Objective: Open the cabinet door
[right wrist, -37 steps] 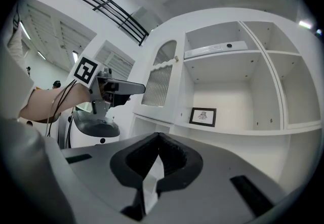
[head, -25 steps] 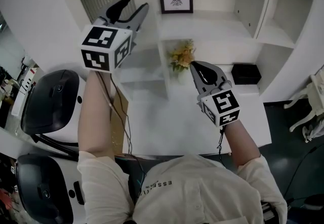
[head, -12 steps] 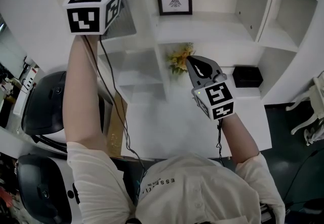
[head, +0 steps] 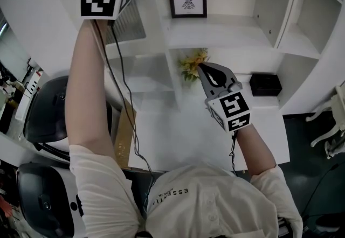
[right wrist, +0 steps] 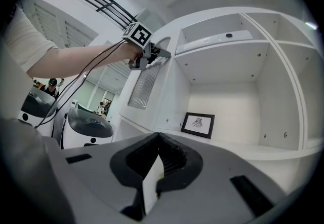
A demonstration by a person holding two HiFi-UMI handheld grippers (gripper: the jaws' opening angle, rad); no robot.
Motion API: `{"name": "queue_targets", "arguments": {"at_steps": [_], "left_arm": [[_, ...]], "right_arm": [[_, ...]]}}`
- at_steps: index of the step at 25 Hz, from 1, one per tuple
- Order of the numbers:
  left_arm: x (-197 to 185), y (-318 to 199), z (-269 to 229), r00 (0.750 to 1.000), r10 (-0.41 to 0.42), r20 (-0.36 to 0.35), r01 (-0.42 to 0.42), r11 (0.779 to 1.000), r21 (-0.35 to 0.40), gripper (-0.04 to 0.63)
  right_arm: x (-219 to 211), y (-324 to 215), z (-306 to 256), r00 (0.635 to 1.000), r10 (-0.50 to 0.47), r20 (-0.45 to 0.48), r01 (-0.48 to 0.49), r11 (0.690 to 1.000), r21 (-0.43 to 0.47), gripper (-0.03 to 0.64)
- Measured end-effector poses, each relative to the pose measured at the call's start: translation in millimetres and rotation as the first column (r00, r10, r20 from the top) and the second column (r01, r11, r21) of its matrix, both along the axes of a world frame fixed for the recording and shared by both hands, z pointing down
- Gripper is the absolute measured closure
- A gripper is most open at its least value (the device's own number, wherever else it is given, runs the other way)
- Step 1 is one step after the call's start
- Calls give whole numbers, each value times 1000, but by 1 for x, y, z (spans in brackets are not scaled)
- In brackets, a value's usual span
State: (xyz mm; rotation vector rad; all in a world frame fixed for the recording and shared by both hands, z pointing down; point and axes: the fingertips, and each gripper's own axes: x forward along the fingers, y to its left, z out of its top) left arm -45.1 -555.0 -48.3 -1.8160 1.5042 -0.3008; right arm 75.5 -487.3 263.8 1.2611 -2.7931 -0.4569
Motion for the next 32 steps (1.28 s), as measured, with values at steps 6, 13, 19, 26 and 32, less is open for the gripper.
{"name": "queue_targets", "arguments": {"at_steps": [6, 13, 19, 26, 32], "left_arm": [[4, -1, 0, 999, 39, -38, -37, 999, 38, 503], [3, 0, -2, 998, 55, -30, -54, 998, 13, 506], [1, 16, 1, 993, 113, -26, -113, 994, 6, 508], [-1, 42, 1, 976, 215, -10, -215, 977, -1, 508], [-3, 63, 0, 953, 302, -13, -302, 953, -12, 508]], "right_arm": [[5, -4, 6, 1000, -1, 0, 1, 1000, -12, 601], [5, 2, 14, 1000, -3, 6, 3, 1000, -25, 601], [-4, 12, 16, 1000, 5, -7, -5, 1000, -30, 601], [-30, 32, 13, 1000, 20, -12, -20, 999, -26, 602], [-45, 43, 17, 998, 69, 2, -69, 997, -47, 601]]}}
